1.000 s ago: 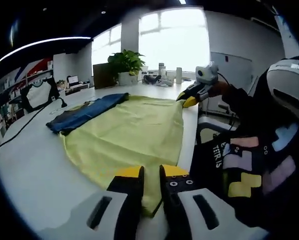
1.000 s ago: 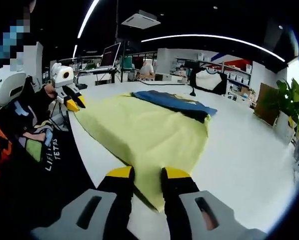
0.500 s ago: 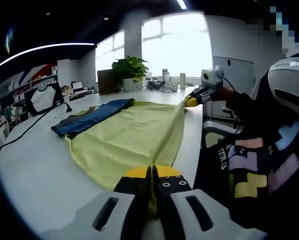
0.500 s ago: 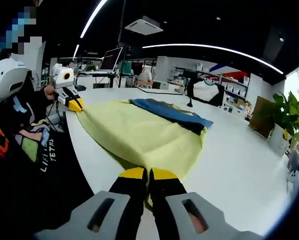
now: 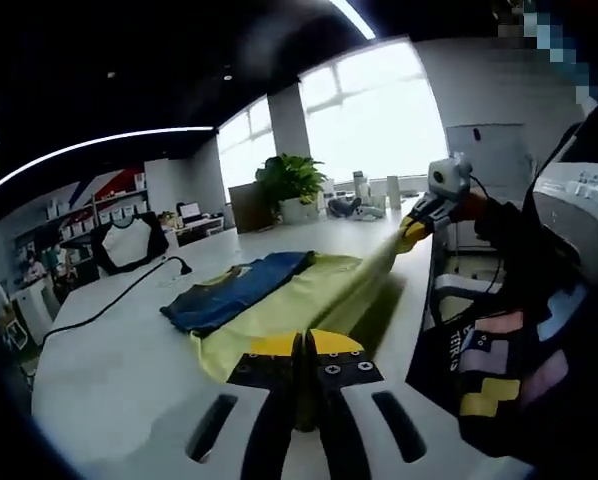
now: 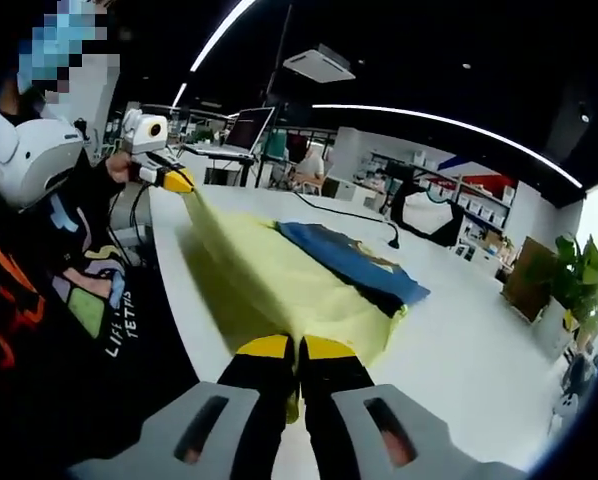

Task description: Fold the garment on the visible template until the final outline fits inside the template.

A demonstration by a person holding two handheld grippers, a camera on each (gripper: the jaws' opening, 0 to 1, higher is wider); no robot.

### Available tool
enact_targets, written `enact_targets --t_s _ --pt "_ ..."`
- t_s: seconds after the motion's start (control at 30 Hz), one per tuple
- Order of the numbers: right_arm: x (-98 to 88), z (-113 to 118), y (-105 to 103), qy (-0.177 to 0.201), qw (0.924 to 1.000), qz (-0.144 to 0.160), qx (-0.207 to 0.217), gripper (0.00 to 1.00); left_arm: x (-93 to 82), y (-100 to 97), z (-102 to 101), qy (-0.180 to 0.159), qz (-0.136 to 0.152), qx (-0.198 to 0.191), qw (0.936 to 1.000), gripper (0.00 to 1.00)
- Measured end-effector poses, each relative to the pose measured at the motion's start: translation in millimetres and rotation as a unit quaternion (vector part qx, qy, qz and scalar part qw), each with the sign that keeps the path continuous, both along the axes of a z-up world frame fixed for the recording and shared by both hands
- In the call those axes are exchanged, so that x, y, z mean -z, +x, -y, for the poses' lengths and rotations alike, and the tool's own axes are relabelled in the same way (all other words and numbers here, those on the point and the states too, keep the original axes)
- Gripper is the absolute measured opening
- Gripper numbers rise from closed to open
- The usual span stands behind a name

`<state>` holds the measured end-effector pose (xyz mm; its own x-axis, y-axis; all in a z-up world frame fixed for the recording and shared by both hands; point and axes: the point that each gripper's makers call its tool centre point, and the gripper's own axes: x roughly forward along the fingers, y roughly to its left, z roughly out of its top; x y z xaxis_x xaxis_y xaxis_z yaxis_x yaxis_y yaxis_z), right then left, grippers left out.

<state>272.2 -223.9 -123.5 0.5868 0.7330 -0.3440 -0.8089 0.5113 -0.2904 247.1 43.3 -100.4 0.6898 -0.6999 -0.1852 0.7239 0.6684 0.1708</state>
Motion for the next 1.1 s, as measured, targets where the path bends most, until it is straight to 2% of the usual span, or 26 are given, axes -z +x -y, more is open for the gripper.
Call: enact_targets --t_s 0.07,0.17,0.27,0.37,0.43,0.57,0.73,0.93,1.1 --pt "-4.3 -3 -2 0.0 1.0 0.002 -0.002 0.0 -4.9 0.6 -3 -0.003 0.007 -0.007 0.9999 0.02" --pt "-14.8 -5 -2 -0.005 0.9997 0.022 -0.002 0.0 -18.2 -0.6 -6 -0.003 0.028 -0.01 0.9996 0.02" --pt "-32.7 -10 1 -0.005 0.9989 0.047 -0.006 0.0 -36.1 2.8 -10 -0.008 0.046 -0.017 0.9987 0.02" --pt "-58.7 -14 11 -0.003 0.9972 0.074 -0.003 0.0 -55.0 8.3 -12 -0.018 0.062 -0.025 0.9976 0.02" --pt "-70.3 -15 17 0.002 0.9968 0.08 0.001 0.0 -67.2 11.8 -14 -0.027 0.064 -0.034 0.997 0.02" --pt "-93.4 -18 29 0.023 0.997 0.068 0.03 0.0 -89.6 8.3 -15 -0.041 0.075 -0.034 0.9957 0.02" --pt "-114.8 -24 30 0.048 0.9964 0.067 0.017 0.0 -107.8 9.0 -23 -0.051 0.094 -0.047 0.9931 0.02" --pt "-135.9 -35 34 0.043 0.9954 0.085 0.009 0.0 -134.6 9.5 -31 -0.045 0.118 -0.051 0.9907 0.03" --pt "-148.2 -40 48 0.043 0.9957 0.082 -0.002 0.0 -155.1 23.4 -35 -0.032 0.123 -0.05 0.9906 0.03"
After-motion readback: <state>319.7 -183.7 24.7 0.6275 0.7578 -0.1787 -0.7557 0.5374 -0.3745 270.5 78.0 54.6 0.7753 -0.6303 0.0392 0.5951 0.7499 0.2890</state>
